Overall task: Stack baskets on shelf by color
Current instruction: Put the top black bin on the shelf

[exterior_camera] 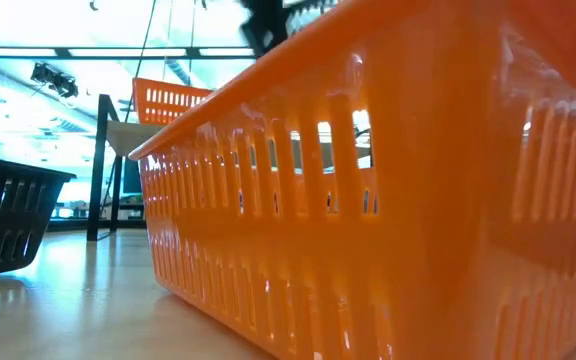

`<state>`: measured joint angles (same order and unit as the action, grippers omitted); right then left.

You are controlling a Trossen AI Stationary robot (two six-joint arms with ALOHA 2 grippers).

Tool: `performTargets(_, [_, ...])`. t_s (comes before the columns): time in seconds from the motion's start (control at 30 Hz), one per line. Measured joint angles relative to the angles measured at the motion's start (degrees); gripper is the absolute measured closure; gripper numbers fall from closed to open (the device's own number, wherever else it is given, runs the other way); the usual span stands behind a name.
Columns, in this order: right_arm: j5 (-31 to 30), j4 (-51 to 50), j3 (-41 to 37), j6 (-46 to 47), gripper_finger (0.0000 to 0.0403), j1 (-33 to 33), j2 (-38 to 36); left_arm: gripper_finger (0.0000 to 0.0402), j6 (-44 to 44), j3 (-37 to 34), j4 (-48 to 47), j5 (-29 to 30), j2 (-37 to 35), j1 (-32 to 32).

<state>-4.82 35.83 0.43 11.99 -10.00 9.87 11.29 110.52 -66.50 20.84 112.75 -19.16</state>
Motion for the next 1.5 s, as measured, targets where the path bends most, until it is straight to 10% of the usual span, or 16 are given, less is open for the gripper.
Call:
performTargets(0.47, [0.00, -0.04, 0.00, 0.02, 0.0391, 0.00, 0.00, 0.0395, 2.49, 13.88, -14.95, 9.76, 0.02, 15.30])
performTargets(0.87, [0.00, -1.25, 0.00, -0.04, 0.0391, 0.00, 0.00, 0.0394, 6.11, 12.70, -17.16, -0.73, 0.11, 29.28])
performTargets(1.5, [0.00, -1.26, 0.00, 0.29, 0.0391, 0.00, 0.00, 0.0393, 3.30, 2.08, -19.89, -3.24, 0.11, 27.87])
